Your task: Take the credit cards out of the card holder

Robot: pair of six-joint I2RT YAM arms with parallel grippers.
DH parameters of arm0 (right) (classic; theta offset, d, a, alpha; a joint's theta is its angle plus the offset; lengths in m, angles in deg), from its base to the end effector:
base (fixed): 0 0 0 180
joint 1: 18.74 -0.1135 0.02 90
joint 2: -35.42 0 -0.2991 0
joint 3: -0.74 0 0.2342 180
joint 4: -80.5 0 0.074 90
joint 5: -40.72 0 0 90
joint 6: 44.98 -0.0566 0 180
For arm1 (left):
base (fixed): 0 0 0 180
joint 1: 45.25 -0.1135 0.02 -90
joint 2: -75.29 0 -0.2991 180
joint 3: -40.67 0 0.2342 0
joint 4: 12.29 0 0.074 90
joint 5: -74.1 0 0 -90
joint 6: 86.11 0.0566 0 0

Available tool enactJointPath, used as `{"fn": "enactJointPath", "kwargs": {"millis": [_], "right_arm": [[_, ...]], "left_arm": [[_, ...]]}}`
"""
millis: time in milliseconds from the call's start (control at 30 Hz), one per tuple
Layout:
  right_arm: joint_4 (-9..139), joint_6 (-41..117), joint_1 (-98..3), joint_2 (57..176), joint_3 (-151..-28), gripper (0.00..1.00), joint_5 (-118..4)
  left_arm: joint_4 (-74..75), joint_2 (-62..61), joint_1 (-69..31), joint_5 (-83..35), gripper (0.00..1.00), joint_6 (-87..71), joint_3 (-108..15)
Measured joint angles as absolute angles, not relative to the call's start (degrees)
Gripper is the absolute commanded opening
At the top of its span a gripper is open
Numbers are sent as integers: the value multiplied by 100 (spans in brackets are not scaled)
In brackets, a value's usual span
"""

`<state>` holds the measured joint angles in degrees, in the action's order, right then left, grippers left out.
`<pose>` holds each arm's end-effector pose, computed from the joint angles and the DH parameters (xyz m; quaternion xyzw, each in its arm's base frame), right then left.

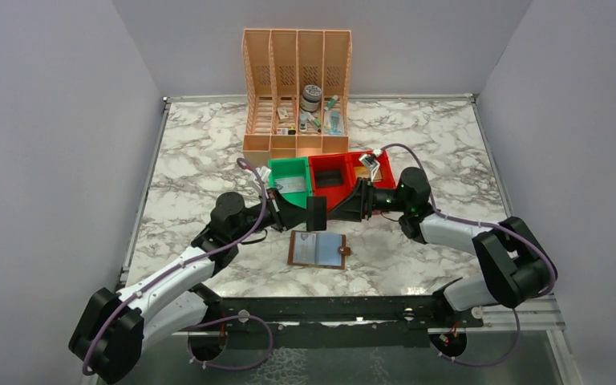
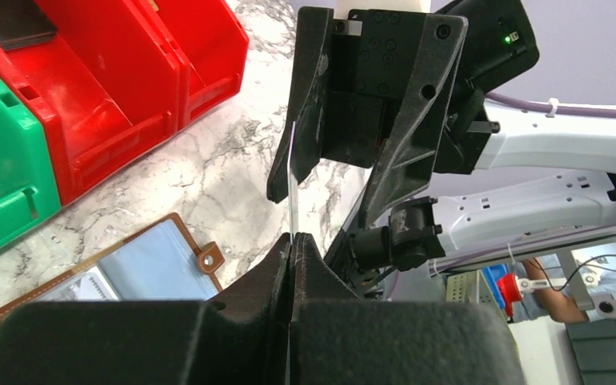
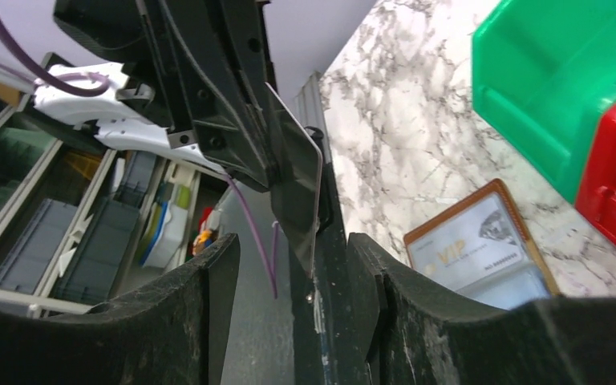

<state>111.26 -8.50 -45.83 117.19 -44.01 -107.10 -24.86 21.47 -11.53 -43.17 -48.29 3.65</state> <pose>0.2165 0.1646 0.2572 -0.1651 0.7084 0.6525 0.2127 0.1450 -0.1279 0.2781 0.0441 0.7286 -0.5770 0.3664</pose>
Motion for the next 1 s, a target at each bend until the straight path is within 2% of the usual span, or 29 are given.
{"fn": "enactJointPath", "kwargs": {"millis": [133,367,433,467,600,633,700,833,1000], "right_arm": [[11609,-1189,-4653,11923,-4425,42,-10905],[12656,-1954,-4692,12480,-4469,3,-11148],[12966,-2168,-4686,12587,-4469,1,-11211],[13097,-2242,-4683,12624,-4469,1,-11246],[13294,-2334,-4672,12657,-4469,1,-11296],[13281,-2310,-4662,12648,-4469,1,-11294],[13049,-2113,-4589,12578,-4469,1,-11283],[11895,-1338,-4356,12194,-4524,1,-10984],[9882,118,-4262,11645,-5105,1,-10096]], "left_arm": [[-2668,2018,-1153,-4470,0,-4917,365],[-2904,1823,-1153,-4772,0,-4945,339],[-2974,1823,-1153,-4807,0,-4943,335],[-2998,1823,-1153,-4826,5,-4943,335],[-3035,1825,-1179,-4848,57,-4961,335],[-3018,1825,-1181,-4846,67,-4967,337],[-2910,1856,-1192,-4820,81,-4948,341],[-2491,2125,-1192,-4494,97,-4864,381],[-1308,2579,-1206,-3764,99,-4523,337]]}}
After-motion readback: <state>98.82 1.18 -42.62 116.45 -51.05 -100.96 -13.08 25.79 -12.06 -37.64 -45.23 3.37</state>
